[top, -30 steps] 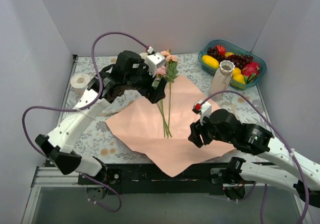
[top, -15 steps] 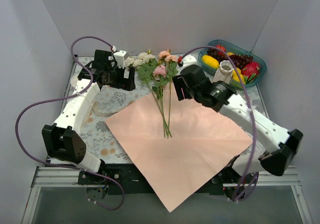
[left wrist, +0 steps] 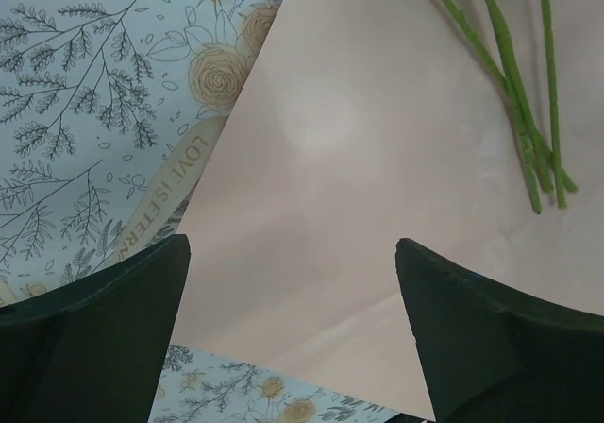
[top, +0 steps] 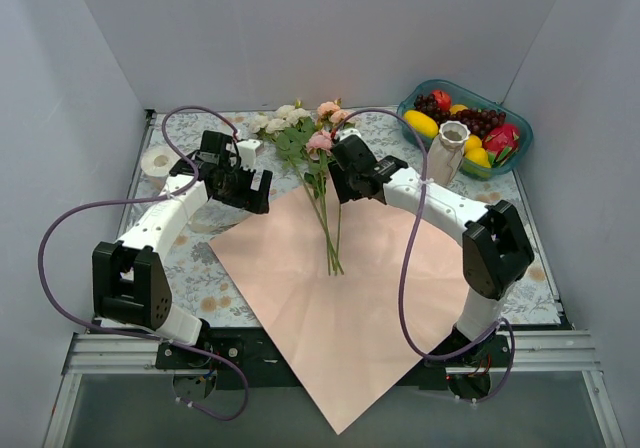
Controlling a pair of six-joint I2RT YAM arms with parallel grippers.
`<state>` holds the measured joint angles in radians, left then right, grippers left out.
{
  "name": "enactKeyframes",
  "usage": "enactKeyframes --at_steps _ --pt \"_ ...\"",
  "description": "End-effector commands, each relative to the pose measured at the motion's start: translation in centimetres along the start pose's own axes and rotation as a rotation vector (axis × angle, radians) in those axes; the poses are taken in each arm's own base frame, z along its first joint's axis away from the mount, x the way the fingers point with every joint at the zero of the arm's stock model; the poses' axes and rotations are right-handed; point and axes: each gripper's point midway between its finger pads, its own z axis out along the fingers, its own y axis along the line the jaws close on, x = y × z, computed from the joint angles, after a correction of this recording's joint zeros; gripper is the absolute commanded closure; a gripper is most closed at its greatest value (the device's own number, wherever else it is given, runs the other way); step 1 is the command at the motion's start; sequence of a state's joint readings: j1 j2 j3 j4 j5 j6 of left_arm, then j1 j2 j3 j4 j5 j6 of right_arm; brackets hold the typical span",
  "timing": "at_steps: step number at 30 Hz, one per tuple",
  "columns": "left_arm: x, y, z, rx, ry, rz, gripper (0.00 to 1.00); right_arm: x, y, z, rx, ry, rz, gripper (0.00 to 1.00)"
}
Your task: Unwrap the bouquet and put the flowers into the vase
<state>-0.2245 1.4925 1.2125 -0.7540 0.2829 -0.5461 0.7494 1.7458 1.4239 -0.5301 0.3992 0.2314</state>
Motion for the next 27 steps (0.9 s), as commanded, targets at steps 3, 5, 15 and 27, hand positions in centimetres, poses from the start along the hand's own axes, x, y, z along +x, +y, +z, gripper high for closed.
enactKeyframes --at_steps 3,5,15,27 --pt "0.7 0.1 -0.8 0.006 -0.003 0.124 0.08 -2.7 0.6 4.3 0.003 -0.118 0.058 0.39" --pt "1.3 0.3 -0.7 0.002 0.037 0.113 0.10 -3.8 1.0 4.9 -0.019 -0.192 0.070 0.40" --pt "0.9 0.5 -1.6 -0.019 0.034 0.135 0.11 -3.5 0.6 10.1 0.008 -0.170 0.071 0.46" --pt "0.4 0.1 -2.3 -0.007 0.029 0.133 0.11 -4.1 0.8 14.1 0.028 -0.134 0.064 0.50"
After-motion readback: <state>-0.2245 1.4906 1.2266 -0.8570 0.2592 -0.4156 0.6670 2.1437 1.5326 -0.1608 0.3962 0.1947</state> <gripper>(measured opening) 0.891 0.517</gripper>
